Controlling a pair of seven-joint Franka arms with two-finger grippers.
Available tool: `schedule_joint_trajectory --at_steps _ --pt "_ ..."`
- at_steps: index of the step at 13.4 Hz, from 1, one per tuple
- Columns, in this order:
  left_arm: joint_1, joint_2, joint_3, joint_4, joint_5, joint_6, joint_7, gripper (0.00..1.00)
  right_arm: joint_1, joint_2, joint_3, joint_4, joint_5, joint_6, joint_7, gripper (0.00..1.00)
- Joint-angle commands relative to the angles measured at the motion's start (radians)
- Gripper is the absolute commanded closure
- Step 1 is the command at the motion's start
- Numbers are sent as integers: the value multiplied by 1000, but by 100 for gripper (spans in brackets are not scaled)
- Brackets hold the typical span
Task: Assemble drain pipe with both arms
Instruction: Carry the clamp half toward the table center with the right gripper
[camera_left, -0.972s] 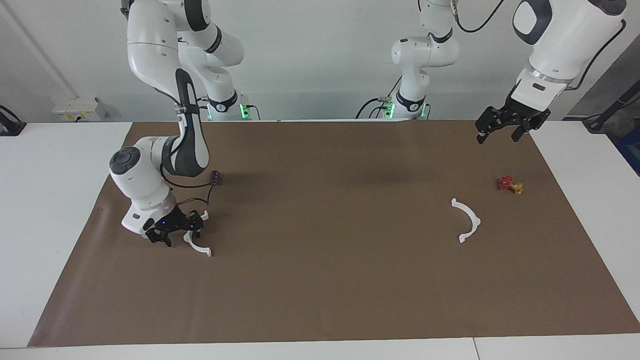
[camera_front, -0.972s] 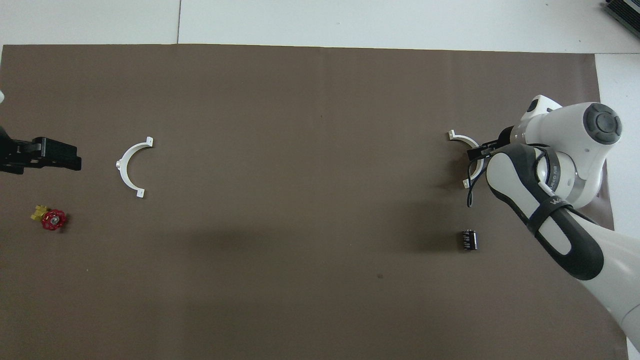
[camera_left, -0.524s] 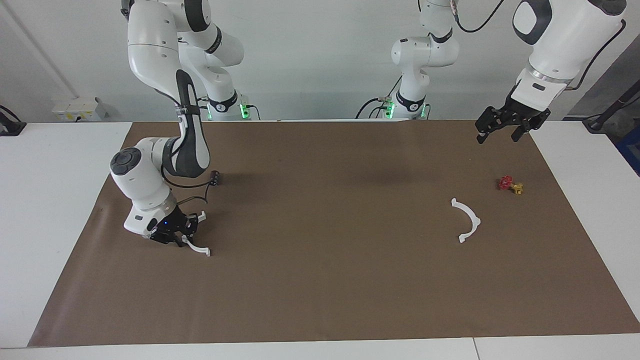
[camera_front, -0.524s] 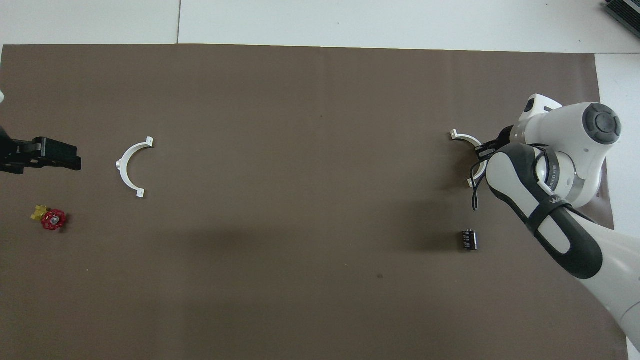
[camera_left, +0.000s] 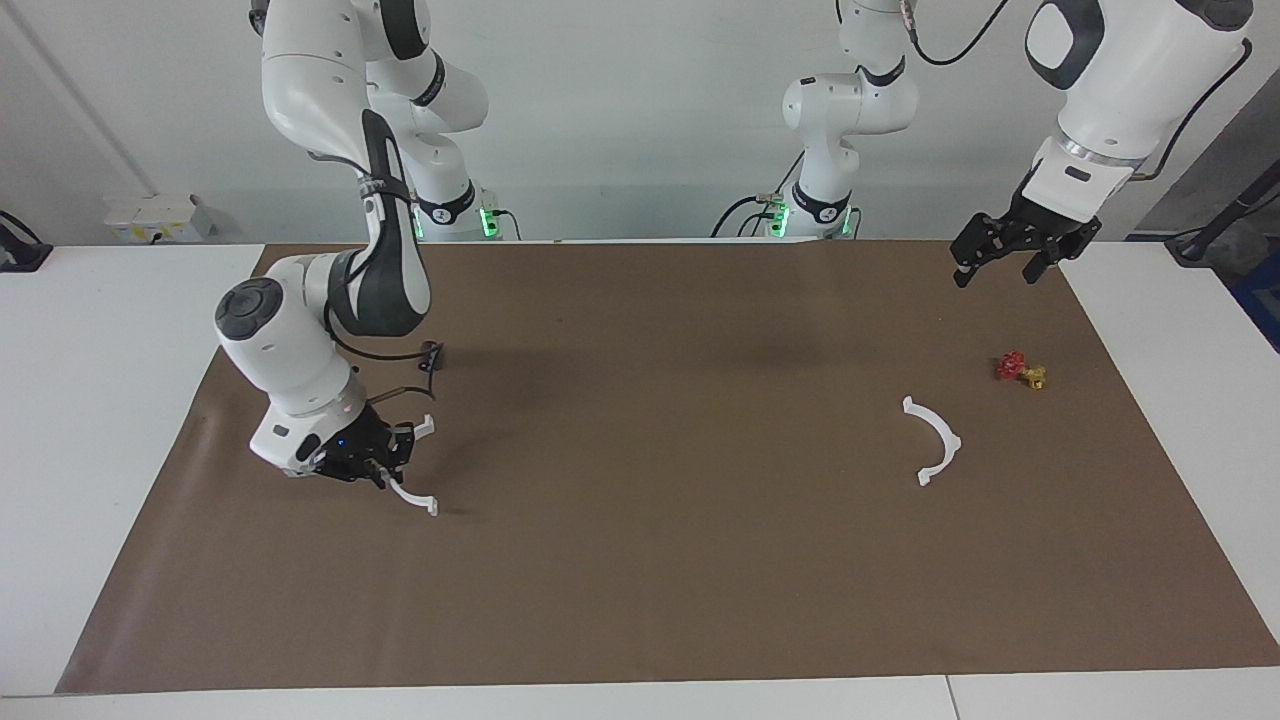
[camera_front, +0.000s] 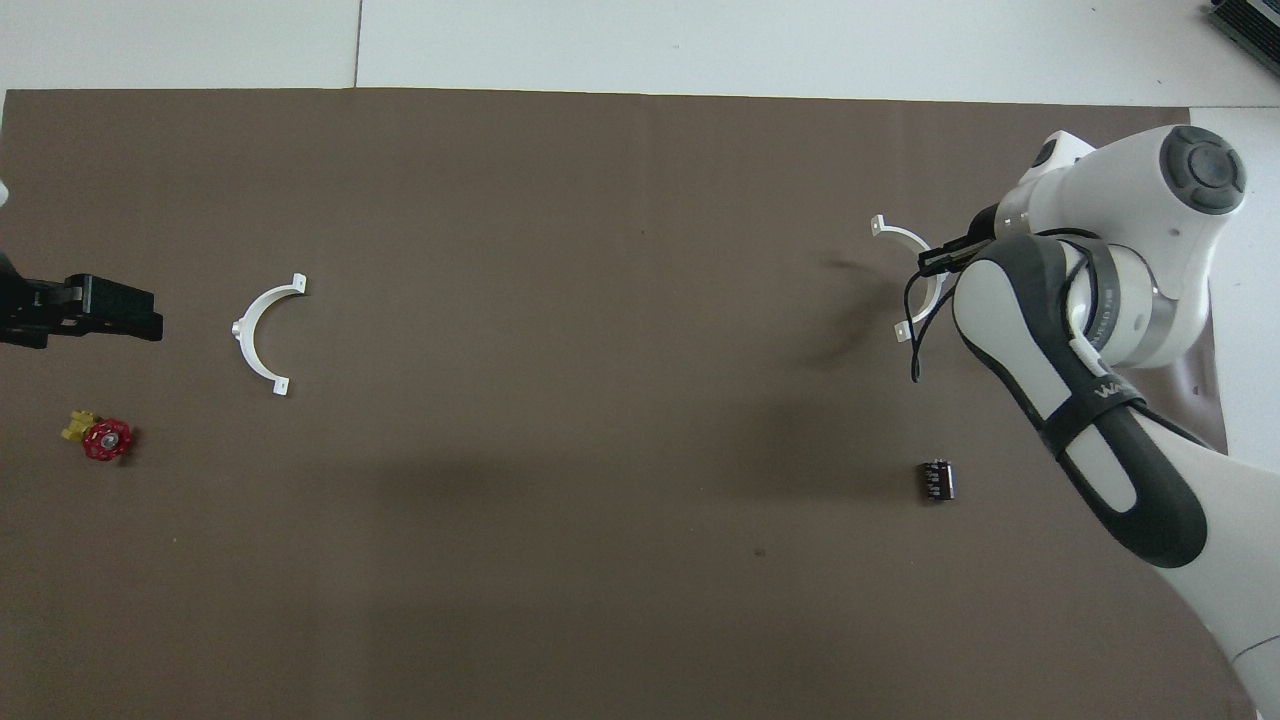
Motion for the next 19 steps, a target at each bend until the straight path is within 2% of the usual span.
schedule_joint_trajectory --at_steps 1,3,8,12,14,19 --pt "4 -7 -2 2 2 4 -3 0 140 10 -1 7 -72 2 252 100" --pt "4 -7 -1 3 2 4 -3 0 247 34 -1 9 -118 45 474 100" --pt "-3 -7 -2 6 2 4 -6 0 398 81 -1 7 -126 111 688 100" --pt "-3 -7 -2 5 2 4 -6 0 433 91 -3 -11 -150 144 705 100" --pt "-3 -7 -2 5 2 4 -6 0 436 91 -1 -31 -210 145 695 100" --pt "-9 -7 -4 5 2 10 -7 0 451 90 0 -43 -212 145 693 100"
